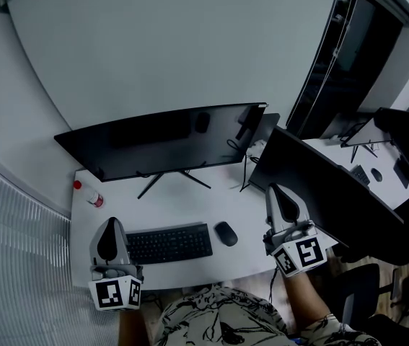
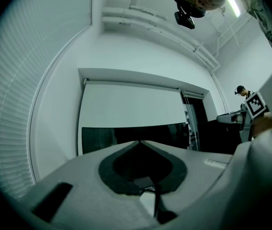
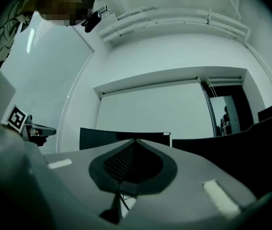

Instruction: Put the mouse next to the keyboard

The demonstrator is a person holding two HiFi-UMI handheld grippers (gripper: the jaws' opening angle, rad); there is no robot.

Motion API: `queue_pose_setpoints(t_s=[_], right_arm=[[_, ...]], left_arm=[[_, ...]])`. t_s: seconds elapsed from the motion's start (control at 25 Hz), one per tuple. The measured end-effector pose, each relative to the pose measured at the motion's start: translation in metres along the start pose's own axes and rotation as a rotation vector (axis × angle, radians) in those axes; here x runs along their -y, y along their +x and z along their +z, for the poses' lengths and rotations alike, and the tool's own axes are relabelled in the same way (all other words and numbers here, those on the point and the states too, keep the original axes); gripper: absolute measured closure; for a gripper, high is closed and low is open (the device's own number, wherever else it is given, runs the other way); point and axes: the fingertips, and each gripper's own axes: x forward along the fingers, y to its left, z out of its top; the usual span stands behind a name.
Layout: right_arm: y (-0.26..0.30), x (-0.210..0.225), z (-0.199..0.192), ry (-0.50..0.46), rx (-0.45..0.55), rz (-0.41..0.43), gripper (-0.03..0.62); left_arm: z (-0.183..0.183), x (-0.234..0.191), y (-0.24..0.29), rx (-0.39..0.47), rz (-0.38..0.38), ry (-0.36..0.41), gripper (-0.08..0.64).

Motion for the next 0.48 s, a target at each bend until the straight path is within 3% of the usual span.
queue_pose_setpoints(t_s=[0.48], right_arm=[[-0.0004, -0.0039, -0.0015, 0.01, -0.001, 0.014, 0.588]], left_arm=[[0.0034, 0.0032, -0.0027, 0.006, -0.003, 0.0, 0.566]])
